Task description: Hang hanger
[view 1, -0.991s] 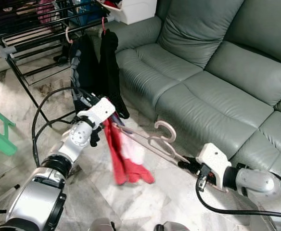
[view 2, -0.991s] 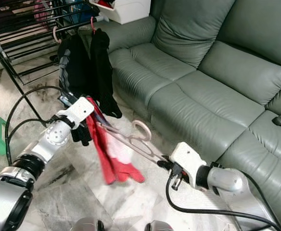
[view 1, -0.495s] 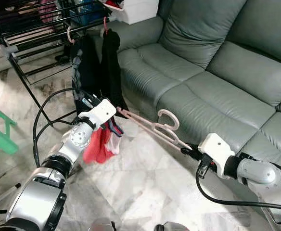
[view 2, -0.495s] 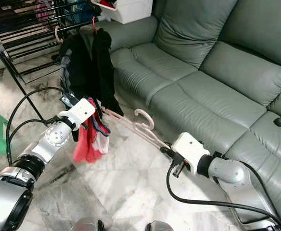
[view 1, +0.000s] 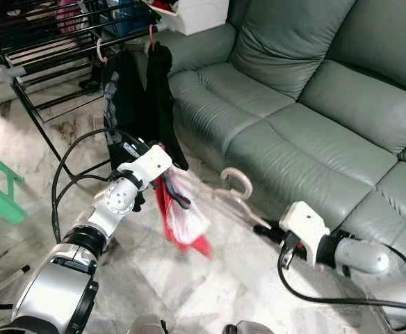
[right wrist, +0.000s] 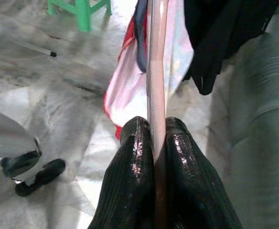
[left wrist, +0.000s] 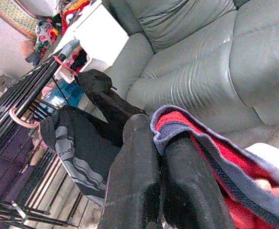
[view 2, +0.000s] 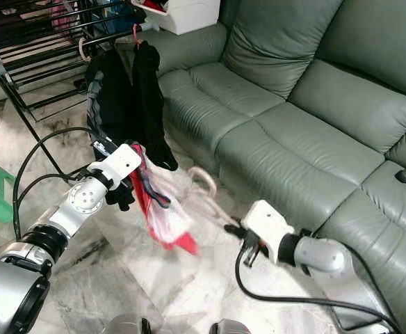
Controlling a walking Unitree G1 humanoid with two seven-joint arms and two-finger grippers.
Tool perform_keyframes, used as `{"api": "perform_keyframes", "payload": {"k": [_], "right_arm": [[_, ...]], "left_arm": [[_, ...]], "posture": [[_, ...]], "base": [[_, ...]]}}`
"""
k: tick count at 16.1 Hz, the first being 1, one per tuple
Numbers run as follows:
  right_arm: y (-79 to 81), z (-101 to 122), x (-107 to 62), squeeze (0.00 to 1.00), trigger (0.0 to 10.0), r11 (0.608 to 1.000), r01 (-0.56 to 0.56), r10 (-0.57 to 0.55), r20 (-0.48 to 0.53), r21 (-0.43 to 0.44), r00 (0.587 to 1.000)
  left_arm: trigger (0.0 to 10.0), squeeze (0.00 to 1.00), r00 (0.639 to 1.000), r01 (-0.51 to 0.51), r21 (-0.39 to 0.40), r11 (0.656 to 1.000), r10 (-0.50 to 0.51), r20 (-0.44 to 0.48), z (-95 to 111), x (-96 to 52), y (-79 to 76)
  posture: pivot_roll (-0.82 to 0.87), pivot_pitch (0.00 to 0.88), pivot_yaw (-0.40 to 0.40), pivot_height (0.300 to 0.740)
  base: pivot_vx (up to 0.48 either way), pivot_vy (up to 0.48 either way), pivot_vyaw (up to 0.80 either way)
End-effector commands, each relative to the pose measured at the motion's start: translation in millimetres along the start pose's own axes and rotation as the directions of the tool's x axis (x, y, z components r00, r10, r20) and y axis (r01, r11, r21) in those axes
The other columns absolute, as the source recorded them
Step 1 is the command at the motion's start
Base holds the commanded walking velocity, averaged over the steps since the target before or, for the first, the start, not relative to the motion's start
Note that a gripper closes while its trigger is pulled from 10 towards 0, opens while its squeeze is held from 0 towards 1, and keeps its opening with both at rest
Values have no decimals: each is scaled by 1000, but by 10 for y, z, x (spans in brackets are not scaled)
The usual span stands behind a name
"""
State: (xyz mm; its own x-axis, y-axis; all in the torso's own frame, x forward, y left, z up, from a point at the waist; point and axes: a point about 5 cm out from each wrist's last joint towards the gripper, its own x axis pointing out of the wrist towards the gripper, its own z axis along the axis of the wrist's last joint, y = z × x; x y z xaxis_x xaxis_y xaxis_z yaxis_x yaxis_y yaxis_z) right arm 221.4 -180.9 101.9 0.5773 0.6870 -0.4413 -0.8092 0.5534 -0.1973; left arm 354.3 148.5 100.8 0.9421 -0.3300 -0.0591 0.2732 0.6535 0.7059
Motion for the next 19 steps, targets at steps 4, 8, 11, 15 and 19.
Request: {"api": "perform_keyframes", "payload": {"k": [4,8,11,15,19], "right_arm": [[71,-7,2,0,10000,999,-42,42,-12,10,999],[-40,-198,29,0,10000,989,77,-67,-83,130,994],[-113,-327,74,0,10000,938,157,-142,-70,310,987],[-277,-414,88,0,10000,885,257,-240,-94,388,966],[-497,-391,54,0,10000,773,376,-392,-81,511,916]], "left_arm": [[10000,0,999,-13,15,1000,12,47,95,37,53],[10000,0,992,18,-27,999,-15,126,240,37,101],[10000,0,960,101,-87,991,-74,271,568,-17,28],[10000,0,839,309,-58,949,-243,487,1087,-172,-365],[10000,0,663,510,1,860,-393,637,1390,-413,-672]], "posture": [[-70,25,39,740],[-67,26,38,740],[-52,26,31,740],[-46,20,29,740],[-54,19,34,740]], "base": [[0,0,0],[0,0,0],[0,0,0],[0,0,0],[0,0,0]]}}
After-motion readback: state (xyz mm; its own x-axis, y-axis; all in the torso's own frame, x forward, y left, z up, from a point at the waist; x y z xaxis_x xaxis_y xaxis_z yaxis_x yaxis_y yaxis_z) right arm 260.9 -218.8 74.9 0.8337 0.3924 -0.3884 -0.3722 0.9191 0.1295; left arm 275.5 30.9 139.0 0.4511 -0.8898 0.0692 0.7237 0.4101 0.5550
